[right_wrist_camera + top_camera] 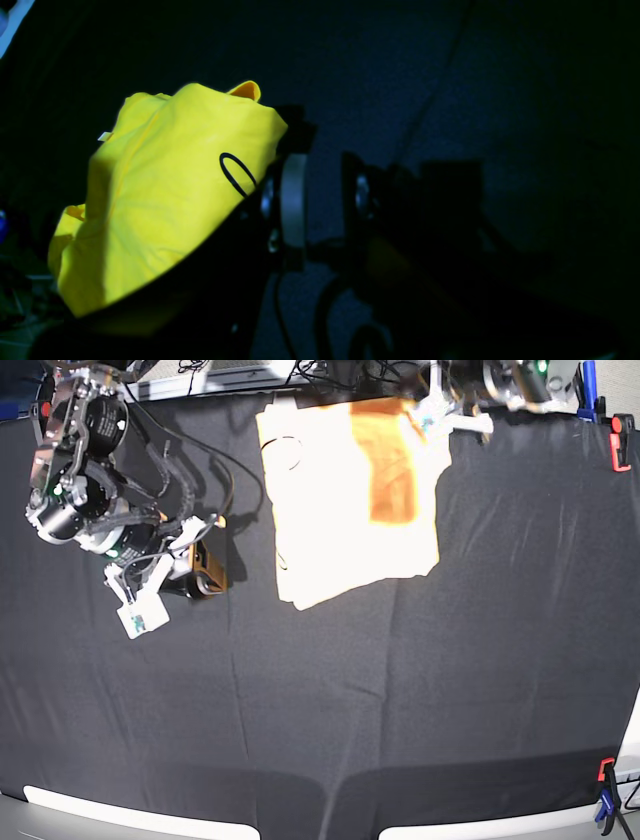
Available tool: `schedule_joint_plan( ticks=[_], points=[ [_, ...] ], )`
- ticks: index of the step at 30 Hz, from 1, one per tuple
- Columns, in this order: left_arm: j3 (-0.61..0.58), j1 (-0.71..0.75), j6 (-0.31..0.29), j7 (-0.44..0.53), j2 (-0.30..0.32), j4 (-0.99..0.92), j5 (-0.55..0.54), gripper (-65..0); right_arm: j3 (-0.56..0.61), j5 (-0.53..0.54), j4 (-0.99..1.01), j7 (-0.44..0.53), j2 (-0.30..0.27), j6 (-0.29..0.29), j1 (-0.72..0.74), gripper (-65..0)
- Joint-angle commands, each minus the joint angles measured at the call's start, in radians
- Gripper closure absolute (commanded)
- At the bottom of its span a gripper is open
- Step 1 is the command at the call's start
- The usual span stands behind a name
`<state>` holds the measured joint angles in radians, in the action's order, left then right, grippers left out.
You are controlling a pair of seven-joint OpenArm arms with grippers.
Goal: Layout the t-shirt on the table in an organized manner, then fold the t-shirt properly
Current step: 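Grasp the folded shirt's sides with both grippers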
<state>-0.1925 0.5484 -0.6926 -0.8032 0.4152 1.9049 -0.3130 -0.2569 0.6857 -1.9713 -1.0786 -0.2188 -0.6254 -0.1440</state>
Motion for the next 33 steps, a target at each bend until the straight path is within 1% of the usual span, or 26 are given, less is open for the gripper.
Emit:
schedule_joint_plan(
  ticks=[1,3,6,7,11,13,14,15,17,19,21,23,25,27,28,30,33],
  points=[
    [0.002,-0.008,-0.001,0.029,0.006,0.017,0.003,0.0,-0.002,0.022,-0.018,0.025,-0.008,-0.007,0.014,-10.5],
    [0.002,-0.029,0.029,0.035,0.006,0.017,0.011,0.0,-0.002,0.021,-0.018,0.024,-0.009,-0.007,0.014,-10.5],
    [0.002,-0.058,0.036,0.035,0.006,0.017,0.021,0.0,-0.002,0.022,-0.018,0.024,-0.009,-0.007,0.014,-10.5],
    [0.002,-0.066,0.043,0.043,0.006,0.017,0.041,0.0,-0.002,0.022,-0.018,0.024,-0.009,-0.007,0.014,-10.5],
    [0.002,-0.072,0.128,0.123,0.006,0.012,0.192,0.0,-0.002,0.022,-0.018,0.031,-0.009,-0.007,0.014,-10.5],
    [0.002,-0.072,0.148,0.139,0.006,-0.002,0.239,0.0,-0.002,0.021,-0.018,0.069,-0.009,-0.007,0.014,-10.5],
    [0.002,-0.073,0.151,0.139,0.006,-0.013,0.246,0.0,-0.002,0.02,-0.018,0.094,-0.008,-0.007,0.018,-10.5],
    [0.002,-0.072,0.151,0.138,0.007,-0.024,0.245,0.0,0.0,0.011,-0.018,0.112,-0.008,-0.007,0.024,-9.9],
    [0.002,-0.072,0.151,0.138,0.007,-0.04,0.243,0.0,0.02,-0.045,-0.01,0.127,-0.009,-0.007,0.051,-4.6],
    [0.002,-0.072,0.152,0.131,0.007,-0.04,0.217,0.0,0.06,-0.082,0.015,0.138,-0.011,-0.007,0.085,-0.2],
    [0.002,-0.072,0.156,0.099,0.006,-0.036,0.158,0.0,0.115,-0.111,0.061,0.161,-0.01,-0.007,0.124,0.0],
    [0.002,-0.071,0.171,0.043,0.006,-0.031,0.103,0.0,0.178,-0.187,0.127,0.203,-0.01,-0.007,0.168,0.0],
    [0.002,-0.068,0.178,0.014,0.006,-0.031,0.072,0.0,0.231,-0.25,0.203,0.224,-0.004,-0.006,0.224,0.0],
    [0.002,-0.063,0.182,0.015,0.006,-0.031,0.055,0.0,0.274,-0.268,0.278,0.22,0.007,-0.006,0.284,0.0],
    [0.002,-0.063,0.182,0.014,0.006,-0.031,0.03,0.0,0.293,-0.267,0.314,0.215,0.012,-0.006,0.31,0.0],
    [0.003,-0.064,0.181,0.013,0.006,-0.029,-0.037,0.0,0.328,-0.267,0.38,0.198,0.023,-0.006,0.354,0.0],
    [0.003,-0.063,0.18,-0.018,0.006,-0.012,-0.136,0.0,0.364,-0.261,0.434,0.172,0.036,-0.007,0.384,0.0]
  ],
)
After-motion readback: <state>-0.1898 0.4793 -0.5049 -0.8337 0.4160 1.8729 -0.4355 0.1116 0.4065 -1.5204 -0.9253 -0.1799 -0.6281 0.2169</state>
